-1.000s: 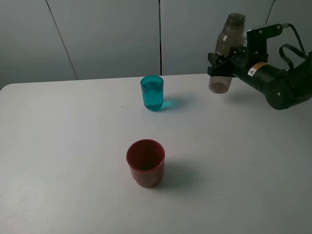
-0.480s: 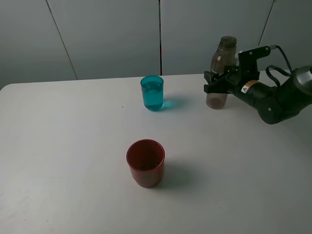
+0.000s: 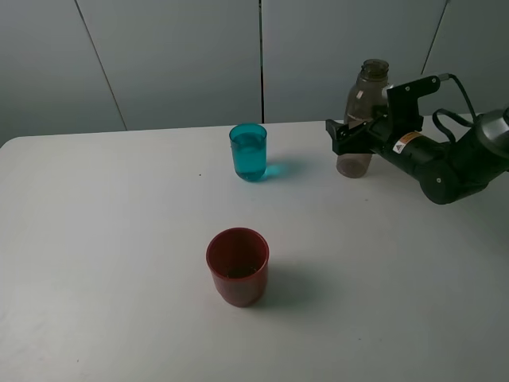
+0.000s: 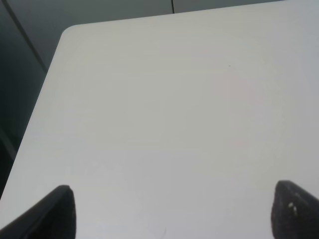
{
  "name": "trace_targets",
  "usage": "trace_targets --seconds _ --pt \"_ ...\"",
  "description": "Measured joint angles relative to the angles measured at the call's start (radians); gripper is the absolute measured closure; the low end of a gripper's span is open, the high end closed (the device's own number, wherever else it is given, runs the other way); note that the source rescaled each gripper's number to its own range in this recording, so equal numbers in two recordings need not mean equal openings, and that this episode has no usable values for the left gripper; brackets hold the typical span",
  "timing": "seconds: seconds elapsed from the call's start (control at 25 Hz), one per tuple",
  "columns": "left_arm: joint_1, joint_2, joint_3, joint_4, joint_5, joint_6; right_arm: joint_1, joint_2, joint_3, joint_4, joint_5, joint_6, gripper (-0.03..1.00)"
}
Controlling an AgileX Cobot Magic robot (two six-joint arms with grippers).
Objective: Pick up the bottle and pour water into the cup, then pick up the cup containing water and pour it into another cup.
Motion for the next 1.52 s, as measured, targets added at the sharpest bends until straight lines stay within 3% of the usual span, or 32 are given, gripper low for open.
trace_targets --seconds 0.2,0.44,0.52,0.64,0.76,0.88,1.04,1.2,1.52 --pt "0.000 0.000 0.000 0.000 0.000 0.000 0.000 -0.107 0.004 0.000 0.011 -0.014 -0.03" --pt "0.000 0.000 0.000 0.000 0.000 0.000 0.000 -0.334 0.010 -0.034 0.165 -0.014 -0.03" --pt "0.000 0.000 0.000 0.000 0.000 0.002 0.000 -0.411 0.010 -0.106 0.241 0.017 -0.03" --pt "0.000 0.000 0.000 0.000 0.000 0.002 0.004 -0.514 0.010 -0.322 0.308 0.173 -0.03" --pt "0.000 0.000 0.000 0.000 0.000 0.002 0.032 -0.568 0.010 -0.531 0.295 0.404 -0.03" --pt "0.000 0.000 0.000 0.000 0.000 0.002 0.079 -0.565 0.010 -0.634 0.294 0.516 -0.03" --pt "0.000 0.000 0.000 0.000 0.000 0.002 0.160 -0.487 0.010 -0.651 0.284 0.532 -0.03" --pt "0.000 0.000 0.000 0.000 0.000 0.002 0.232 -0.358 0.010 -0.604 0.282 0.457 -0.03" --pt "0.000 0.000 0.000 0.000 0.000 0.002 0.248 -0.196 -0.036 -0.602 0.297 0.431 -0.03"
